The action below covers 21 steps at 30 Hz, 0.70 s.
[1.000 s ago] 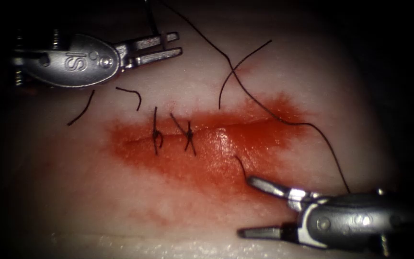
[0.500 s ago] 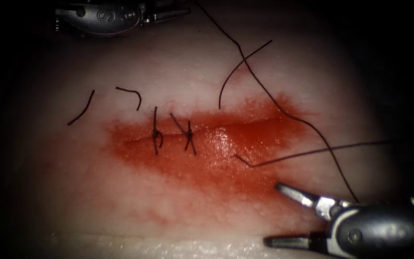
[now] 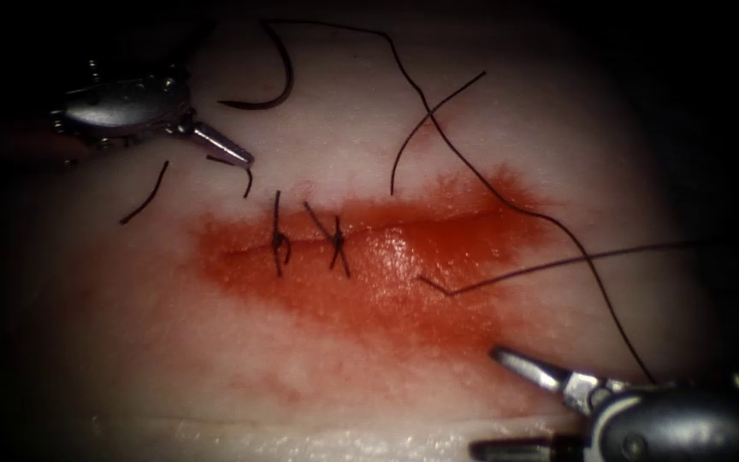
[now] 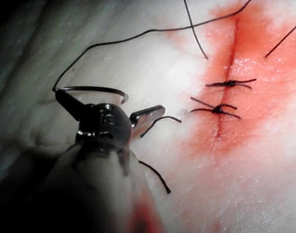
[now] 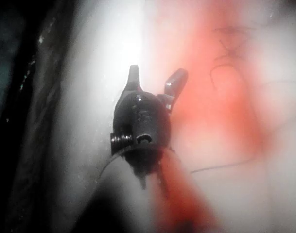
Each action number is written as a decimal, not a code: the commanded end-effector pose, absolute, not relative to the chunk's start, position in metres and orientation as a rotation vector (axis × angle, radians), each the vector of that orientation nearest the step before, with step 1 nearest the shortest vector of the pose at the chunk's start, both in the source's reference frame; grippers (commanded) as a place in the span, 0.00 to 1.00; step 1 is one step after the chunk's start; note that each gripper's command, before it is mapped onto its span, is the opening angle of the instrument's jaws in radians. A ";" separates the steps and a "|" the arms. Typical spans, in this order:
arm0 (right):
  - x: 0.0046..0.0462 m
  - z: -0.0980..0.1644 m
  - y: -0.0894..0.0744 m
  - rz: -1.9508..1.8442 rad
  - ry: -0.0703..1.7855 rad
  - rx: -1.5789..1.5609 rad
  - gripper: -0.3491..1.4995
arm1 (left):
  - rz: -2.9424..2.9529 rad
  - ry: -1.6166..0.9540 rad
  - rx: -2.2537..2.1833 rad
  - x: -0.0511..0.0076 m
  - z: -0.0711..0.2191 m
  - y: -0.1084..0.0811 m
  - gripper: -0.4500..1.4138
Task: Wound Closure
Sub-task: Set needle down from left hand, then pick up suture with left needle holder
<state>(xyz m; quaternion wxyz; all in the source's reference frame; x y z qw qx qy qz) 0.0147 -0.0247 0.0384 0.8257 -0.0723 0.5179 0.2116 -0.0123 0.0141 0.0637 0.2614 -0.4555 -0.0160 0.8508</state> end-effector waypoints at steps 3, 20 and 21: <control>0.0159 0.039 -0.025 0.451 1.101 -0.154 0.67 | 2.279 -0.001 -1.272 -0.0126 0.062 0.014 0.88; 0.0157 0.041 -0.026 0.427 1.051 -0.161 0.65 | 2.305 -0.308 -1.326 -0.0326 0.042 0.002 0.62; 0.0157 0.041 -0.026 0.427 1.051 -0.161 0.65 | 2.305 -0.308 -1.326 -0.0326 0.042 0.002 0.62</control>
